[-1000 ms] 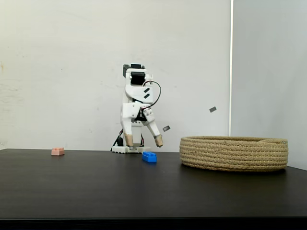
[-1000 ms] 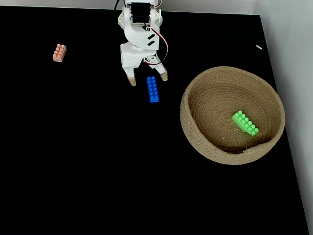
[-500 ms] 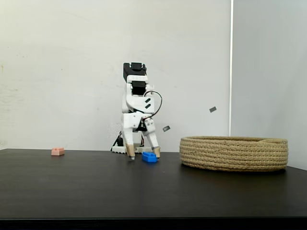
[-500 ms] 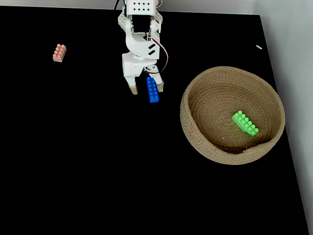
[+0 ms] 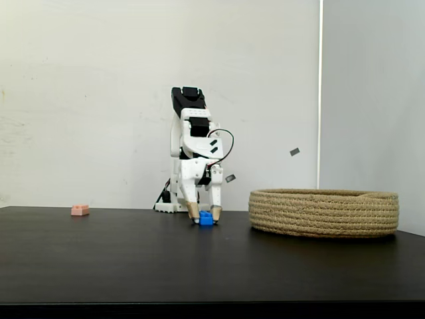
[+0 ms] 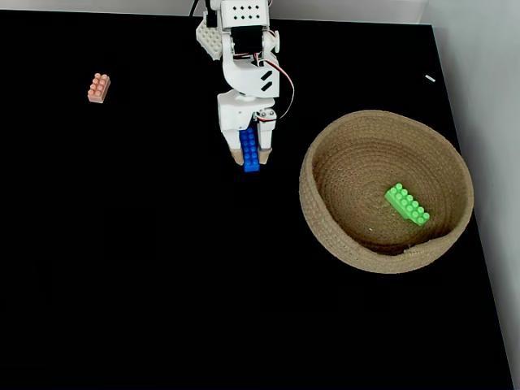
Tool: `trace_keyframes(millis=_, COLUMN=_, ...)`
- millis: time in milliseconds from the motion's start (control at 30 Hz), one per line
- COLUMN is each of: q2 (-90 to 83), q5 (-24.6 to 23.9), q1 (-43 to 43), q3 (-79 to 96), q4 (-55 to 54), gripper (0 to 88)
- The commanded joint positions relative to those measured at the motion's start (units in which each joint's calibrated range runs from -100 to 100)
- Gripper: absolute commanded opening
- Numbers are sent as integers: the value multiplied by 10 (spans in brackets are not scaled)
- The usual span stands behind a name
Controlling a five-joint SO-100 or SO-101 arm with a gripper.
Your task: Place the lego blocks in the tray
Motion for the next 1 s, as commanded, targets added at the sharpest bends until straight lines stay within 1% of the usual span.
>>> trace_keyframes(millis=0, q2=-51, q5=6, q1=16, q3=-45, q4=52, gripper=0)
trace_keyframes(millis=133, q2=-100, q5=0, q1=21, q3=-171, q4=161, gripper=0)
trace_keyframes(millis=200, q2=-103, q5=-6, q1=12, q3=-234, q4=199, gripper=0)
trace_keyframes(millis=500, q2=-23, q5=-48, q1=-79, q3=-531, q4=304, gripper=0)
trace_keyframes(millis=700, q2=71, q5=-74, q1=-136, q3=-646, q4=313, gripper=0)
trace_keyframes(millis=967, q2=171, q5=-97, q1=-189, q3=-654, q4=246, gripper=0)
